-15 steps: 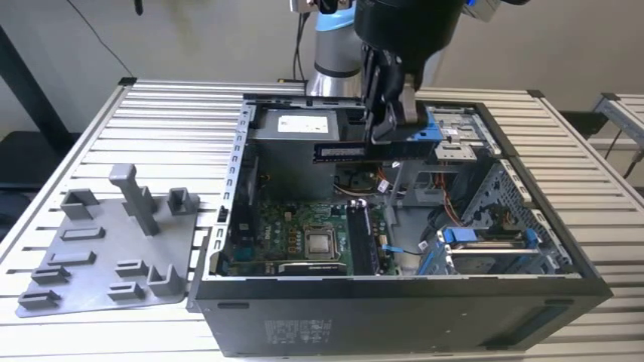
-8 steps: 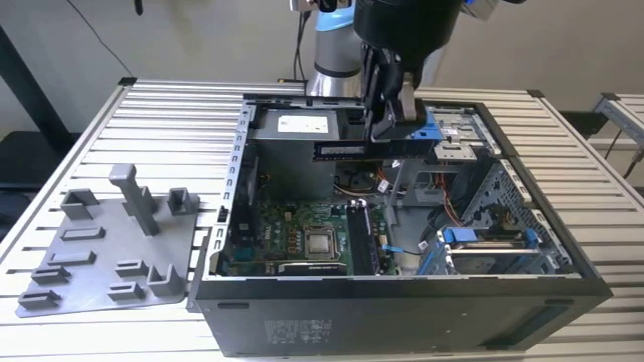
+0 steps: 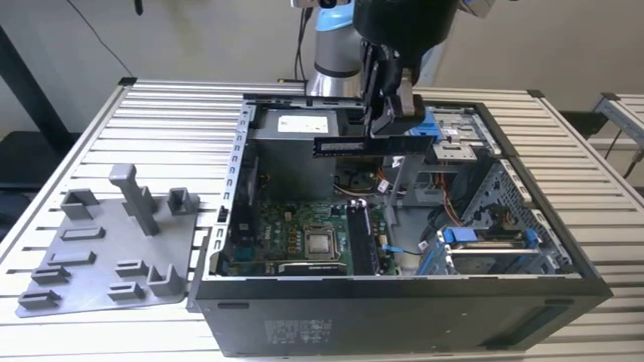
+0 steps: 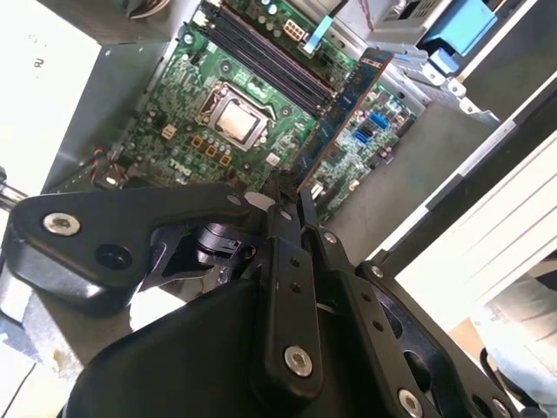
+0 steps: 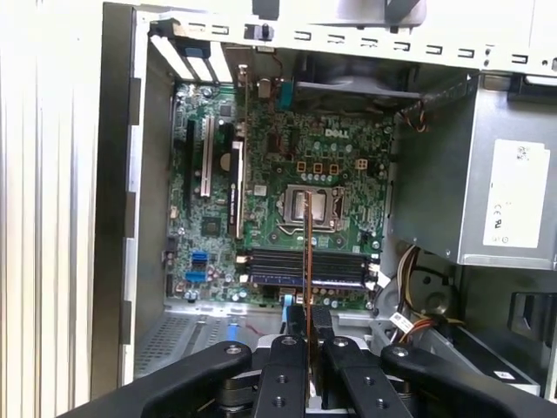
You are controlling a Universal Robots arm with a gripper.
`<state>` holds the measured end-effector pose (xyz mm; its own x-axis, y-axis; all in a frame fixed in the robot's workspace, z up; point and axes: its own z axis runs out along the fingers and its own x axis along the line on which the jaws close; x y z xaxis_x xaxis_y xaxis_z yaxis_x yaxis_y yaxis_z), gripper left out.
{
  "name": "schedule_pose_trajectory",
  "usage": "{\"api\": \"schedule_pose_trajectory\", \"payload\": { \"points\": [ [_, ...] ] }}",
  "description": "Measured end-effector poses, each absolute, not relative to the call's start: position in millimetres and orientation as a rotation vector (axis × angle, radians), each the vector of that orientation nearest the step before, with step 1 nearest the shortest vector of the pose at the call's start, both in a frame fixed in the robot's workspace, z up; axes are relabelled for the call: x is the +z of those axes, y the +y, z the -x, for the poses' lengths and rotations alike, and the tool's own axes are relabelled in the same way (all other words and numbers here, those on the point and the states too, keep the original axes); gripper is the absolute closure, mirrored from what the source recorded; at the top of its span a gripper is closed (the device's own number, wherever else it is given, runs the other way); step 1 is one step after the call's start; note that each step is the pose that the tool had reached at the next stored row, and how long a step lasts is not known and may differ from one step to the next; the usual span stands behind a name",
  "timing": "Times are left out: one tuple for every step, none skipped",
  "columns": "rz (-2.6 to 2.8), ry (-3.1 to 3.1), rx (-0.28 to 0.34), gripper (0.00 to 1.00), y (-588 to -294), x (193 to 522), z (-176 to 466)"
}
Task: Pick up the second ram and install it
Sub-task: 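Pick up the second ram and move it above second insertion slot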
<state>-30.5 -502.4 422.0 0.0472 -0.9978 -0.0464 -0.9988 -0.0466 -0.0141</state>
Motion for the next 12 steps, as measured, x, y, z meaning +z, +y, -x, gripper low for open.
{"api": "schedule_pose_trajectory", "payload": {
  "points": [
    [2.242, 2.139, 0.037, 0.86, -502.1, 422.0, 30.0],
    [2.242, 2.139, 0.037, 0.86, -501.8, 422.0, 29.4],
    [2.242, 2.140, 0.037, 0.86, -501.4, 422.0, 28.8],
    [2.242, 2.140, 0.037, 0.86, -501.1, 422.0, 28.1],
    [2.242, 2.139, 0.037, 0.86, -500.8, 422.0, 27.4],
    [2.242, 2.139, 0.037, 0.86, -500.5, 422.0, 26.8],
    [2.242, 2.139, 0.037, 0.86, -500.2, 422.0, 26.1],
    [2.242, 2.139, 0.037, 0.86, -500.0, 422.0, 25.6],
    [2.242, 2.139, 0.037, 0.86, -499.7, 422.0, 25.1],
    [2.242, 2.139, 0.037, 0.86, -499.5, 422.0, 24.7],
    [2.242, 2.139, 0.037, 0.86, -499.3, 422.0, 24.2],
    [2.242, 2.139, 0.037, 0.86, -499.1, 422.0, 23.7]
  ]
}}
